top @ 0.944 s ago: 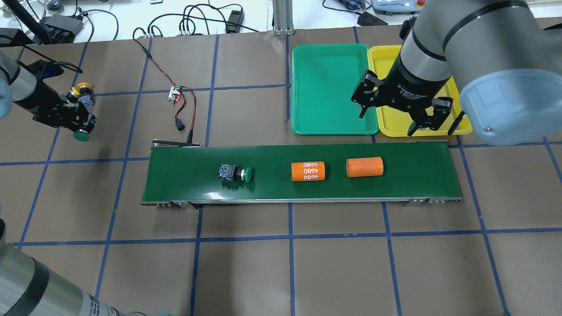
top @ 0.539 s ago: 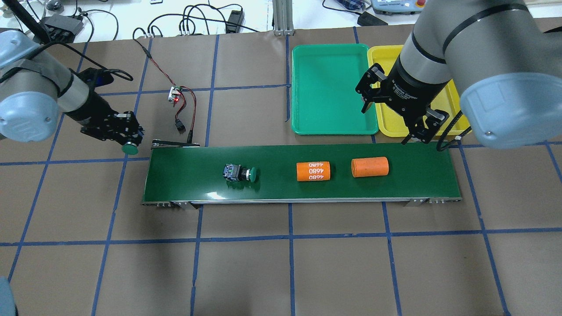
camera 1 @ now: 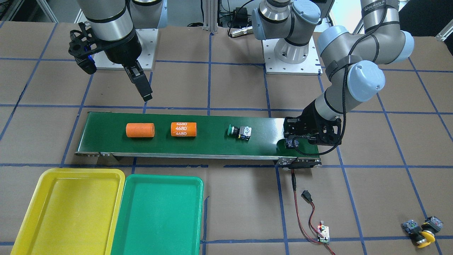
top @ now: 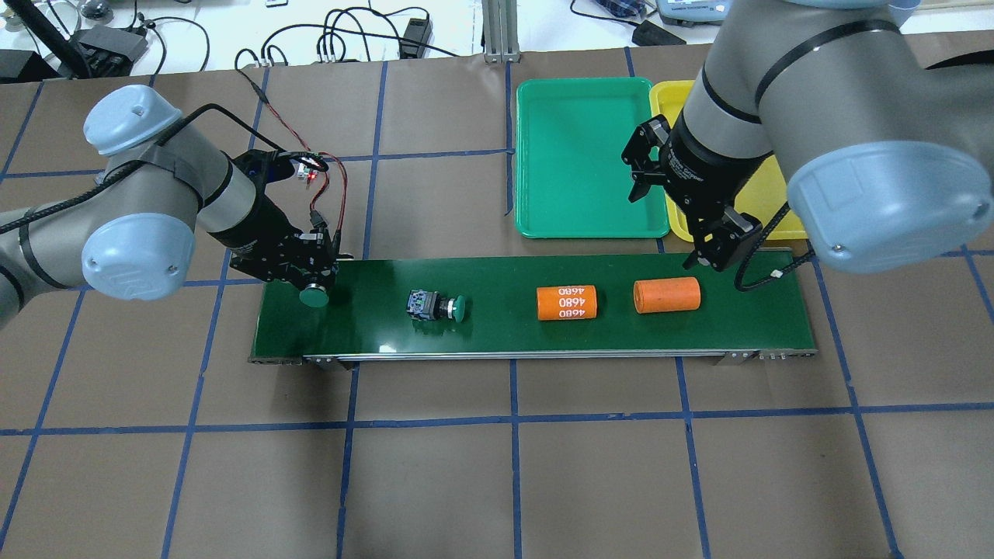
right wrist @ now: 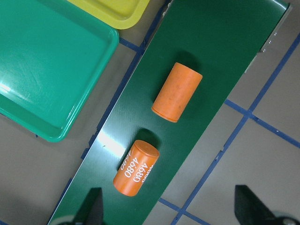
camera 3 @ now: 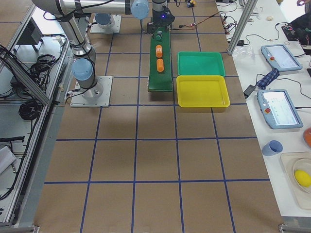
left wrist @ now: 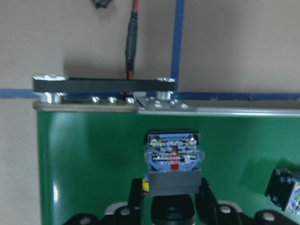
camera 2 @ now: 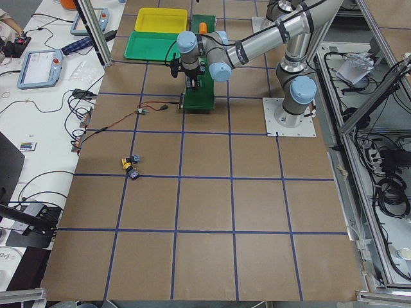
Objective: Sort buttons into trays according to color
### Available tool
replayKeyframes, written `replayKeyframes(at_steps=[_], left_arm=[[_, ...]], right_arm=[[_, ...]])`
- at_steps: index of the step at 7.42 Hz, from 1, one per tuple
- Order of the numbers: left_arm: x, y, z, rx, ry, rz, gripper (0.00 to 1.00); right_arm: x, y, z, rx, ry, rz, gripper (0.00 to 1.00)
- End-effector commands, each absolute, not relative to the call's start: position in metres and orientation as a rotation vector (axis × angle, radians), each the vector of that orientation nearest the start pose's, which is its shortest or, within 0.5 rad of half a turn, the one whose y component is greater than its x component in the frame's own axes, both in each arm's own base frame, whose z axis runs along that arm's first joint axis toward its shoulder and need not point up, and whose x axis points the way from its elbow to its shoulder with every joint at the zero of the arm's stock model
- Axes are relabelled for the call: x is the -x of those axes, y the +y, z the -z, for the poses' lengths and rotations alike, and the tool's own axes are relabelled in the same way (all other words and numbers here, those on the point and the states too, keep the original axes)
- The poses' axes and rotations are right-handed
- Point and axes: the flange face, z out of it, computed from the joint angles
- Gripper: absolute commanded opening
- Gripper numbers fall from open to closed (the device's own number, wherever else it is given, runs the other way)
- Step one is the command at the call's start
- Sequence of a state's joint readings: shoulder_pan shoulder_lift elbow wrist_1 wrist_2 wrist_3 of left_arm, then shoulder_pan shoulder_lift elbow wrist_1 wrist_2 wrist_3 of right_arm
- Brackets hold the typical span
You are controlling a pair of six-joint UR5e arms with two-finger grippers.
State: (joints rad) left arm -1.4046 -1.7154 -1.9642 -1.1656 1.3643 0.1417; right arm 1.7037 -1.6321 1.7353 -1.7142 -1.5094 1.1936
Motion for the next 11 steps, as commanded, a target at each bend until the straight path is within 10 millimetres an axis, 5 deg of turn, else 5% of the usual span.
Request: replayKeyframes(at_steps=[1,3,4,5,6,8,10,11], left_arm=[[0.076,-0.494,-0.261,0.049,3.365,-0.168,1.0],[0.072,-0.502,-0.287,0.053,3.353,-0.065,1.0],[0.047,-0.519,-0.314,0.107,3.329,-0.005,1.0],[-0.016,-0.554,-0.334,0.26,3.301,0.033,1.0],[-0.048,-0.588,-0.348,0.307,3.288,0.106,1.0],[-0.083,-0.652,-0.331,0.332,3.274,0.13,1.0],[-0.183,-0.688,-0.322,0.518,3.242,0.195,1.0],[-0.199,-0.698,-0.295,0.54,3.23,0.169,1.0]], right_arm=[[-0.214,-0.442,-0.447,-1.601,2.624,-0.019,1.0],[-0.214,-0.442,-0.447,-1.689,2.559,-0.027,1.0],[-0.216,-0.442,-0.446,-1.729,2.529,-0.036,1.0],[-0.216,-0.441,-0.444,-1.771,2.503,-0.044,1.0],[-0.222,-0.439,-0.437,-1.798,2.494,-0.062,1.0],[-0.249,-0.442,-0.419,-1.865,2.465,-0.065,1.0],[-0.296,-0.448,-0.392,-1.814,2.469,-0.026,1.0],[-0.31,-0.443,-0.378,-1.855,2.464,-0.059,1.0]])
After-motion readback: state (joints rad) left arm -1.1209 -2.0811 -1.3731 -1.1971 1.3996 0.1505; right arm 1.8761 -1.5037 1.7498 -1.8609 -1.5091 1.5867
